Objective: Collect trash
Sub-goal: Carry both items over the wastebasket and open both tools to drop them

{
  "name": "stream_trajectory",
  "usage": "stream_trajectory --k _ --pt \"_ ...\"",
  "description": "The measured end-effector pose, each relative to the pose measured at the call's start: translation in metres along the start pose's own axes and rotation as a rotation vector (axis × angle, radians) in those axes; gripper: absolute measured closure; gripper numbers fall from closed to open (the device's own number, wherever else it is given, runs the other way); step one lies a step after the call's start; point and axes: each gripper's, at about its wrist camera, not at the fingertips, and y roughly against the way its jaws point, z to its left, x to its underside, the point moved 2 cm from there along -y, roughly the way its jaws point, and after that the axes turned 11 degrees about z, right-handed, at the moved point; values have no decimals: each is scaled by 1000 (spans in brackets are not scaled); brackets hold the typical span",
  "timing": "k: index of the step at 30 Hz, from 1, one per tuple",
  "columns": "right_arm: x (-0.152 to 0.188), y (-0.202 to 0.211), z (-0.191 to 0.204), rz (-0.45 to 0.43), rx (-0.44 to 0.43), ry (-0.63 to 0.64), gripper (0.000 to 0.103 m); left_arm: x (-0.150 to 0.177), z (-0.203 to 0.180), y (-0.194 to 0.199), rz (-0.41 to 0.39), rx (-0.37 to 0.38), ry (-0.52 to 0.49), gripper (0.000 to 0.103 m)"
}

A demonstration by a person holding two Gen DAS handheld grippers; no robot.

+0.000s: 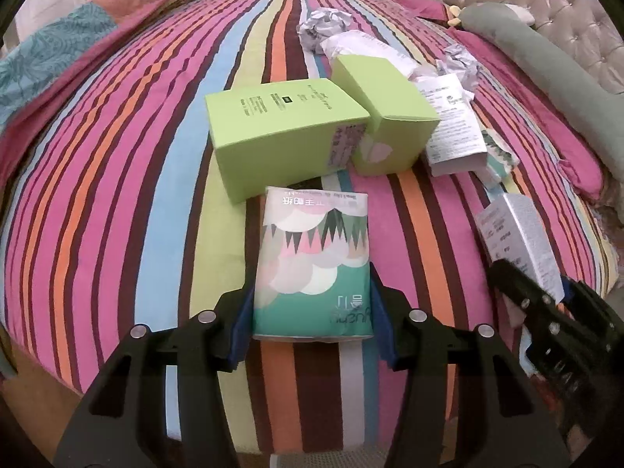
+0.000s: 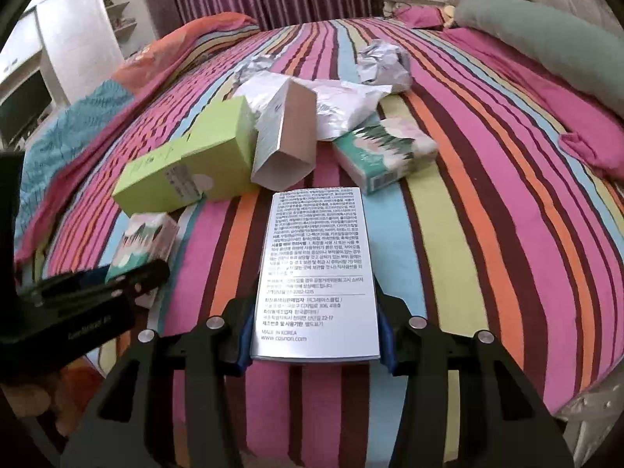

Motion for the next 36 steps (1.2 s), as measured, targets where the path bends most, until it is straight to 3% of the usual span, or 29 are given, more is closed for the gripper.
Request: stream_trajectory --k 9,18,30,36 --pt "14 28 -4 1 -48 -37 57 25 0 22 -12 22 -32 53" --pt "54 61 -1 37 -111 -33 57 71 2 48 -17 64 -86 53" --pt "131 52 11 177 -103 -40 57 158 -3 29 133 106 -148 53" --pt "163 18 -2 323 -149 -144 57 187 -10 0 235 125 -156 53"
